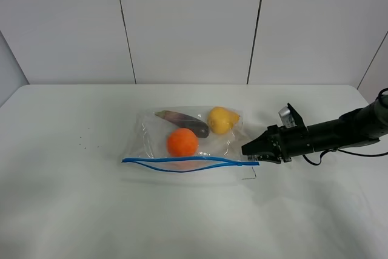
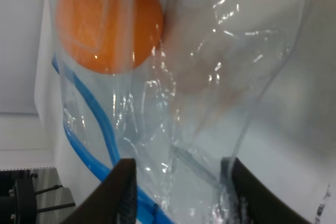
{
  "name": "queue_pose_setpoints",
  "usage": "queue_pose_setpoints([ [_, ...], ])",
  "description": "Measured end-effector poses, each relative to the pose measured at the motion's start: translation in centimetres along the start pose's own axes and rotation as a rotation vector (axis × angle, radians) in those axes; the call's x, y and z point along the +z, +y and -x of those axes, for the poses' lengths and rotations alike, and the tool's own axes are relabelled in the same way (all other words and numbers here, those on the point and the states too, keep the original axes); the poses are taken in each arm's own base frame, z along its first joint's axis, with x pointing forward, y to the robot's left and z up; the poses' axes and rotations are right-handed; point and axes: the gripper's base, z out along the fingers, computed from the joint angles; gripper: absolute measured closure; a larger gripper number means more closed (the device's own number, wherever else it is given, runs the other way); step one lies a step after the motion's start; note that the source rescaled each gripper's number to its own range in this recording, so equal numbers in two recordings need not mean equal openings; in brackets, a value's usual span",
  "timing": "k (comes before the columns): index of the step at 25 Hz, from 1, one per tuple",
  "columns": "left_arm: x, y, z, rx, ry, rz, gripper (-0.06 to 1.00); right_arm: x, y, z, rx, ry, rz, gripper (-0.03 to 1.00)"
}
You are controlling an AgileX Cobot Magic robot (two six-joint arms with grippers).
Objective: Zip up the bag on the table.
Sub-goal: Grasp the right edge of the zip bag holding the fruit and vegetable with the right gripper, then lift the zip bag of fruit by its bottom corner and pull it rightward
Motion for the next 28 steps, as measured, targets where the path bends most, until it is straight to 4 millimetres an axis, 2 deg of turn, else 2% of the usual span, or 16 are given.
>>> queue_pose_setpoints([
  [6,0.0,0.0,0.0,0.0,0.0,0.0,0.02,0.0,0.0,0.0,0.0,0.001,-0.001,0.56],
  [8,0.0,0.0,0.0,0.0,0.0,0.0,0.02,0.0,0.0,0.0,-0.002,0.003,-0.002,0.6],
  [10,0.0,0.0,0.0,0.0,0.0,0.0,0.02,0.0,0.0,-0.1,-0.004,0.007,-0.004,0.74],
  [12,0.0,0.0,0.0,0.0,0.0,0.0,0.02,0.0,0.0,-0.1,-0.008,0.011,-0.005,0.96],
  [21,0.0,0.0,0.0,0.0,0.0,0.0,0.02,0.0,0.3,-0.2,-0.006,0.023,0.045,0.97],
  [28,0.0,0.0,0.0,0.0,0.0,0.0,0.02,-0.1,1.2,0.2,0.083,-0.014,0.136,0.97],
])
